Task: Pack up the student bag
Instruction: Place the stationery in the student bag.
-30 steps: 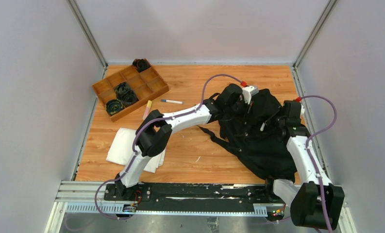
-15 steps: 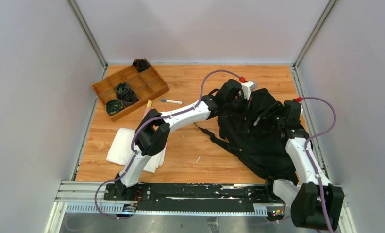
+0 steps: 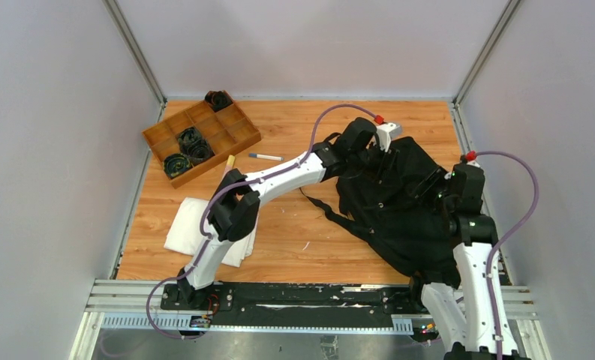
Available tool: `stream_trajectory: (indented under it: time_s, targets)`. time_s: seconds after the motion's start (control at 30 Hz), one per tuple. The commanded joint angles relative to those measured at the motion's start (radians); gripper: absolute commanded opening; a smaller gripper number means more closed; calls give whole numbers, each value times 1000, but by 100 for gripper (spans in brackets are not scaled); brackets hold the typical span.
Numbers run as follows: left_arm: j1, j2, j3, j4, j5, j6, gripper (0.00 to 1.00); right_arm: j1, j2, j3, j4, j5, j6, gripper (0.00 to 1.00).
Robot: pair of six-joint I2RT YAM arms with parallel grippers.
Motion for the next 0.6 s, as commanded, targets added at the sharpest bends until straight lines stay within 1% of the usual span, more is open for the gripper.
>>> stream_trajectory:
  time_s: [0.0, 0.1, 0.23, 0.3, 0.37, 0.4, 0.5, 0.57]
  targets:
    - [5, -80, 47, -70, 17, 63, 58, 15, -13, 146, -115, 60, -99, 51]
    - [15, -126, 12, -94, 4, 98, 66, 15, -7, 187, -122, 75, -111, 53]
    - [42, -177, -43, -138, -49, 130, 67, 15, 7, 211, -109, 87, -124, 54]
    - [72, -225, -120, -127, -74, 118, 67, 15, 15, 218, -99, 74, -132, 54]
    - [115, -290, -233, -98, -149, 101, 67, 15, 28, 228, -100, 57, -140, 55]
    - [141, -317, -286, -97, -207, 101, 67, 15, 36, 237, -105, 47, -140, 55]
    - [220, -373, -422, -197, -575, 79, 67, 15, 61, 261, -99, -13, -139, 55]
    - [256, -391, -469, -275, -759, 36, 67, 15, 78, 264, -85, -34, -139, 55]
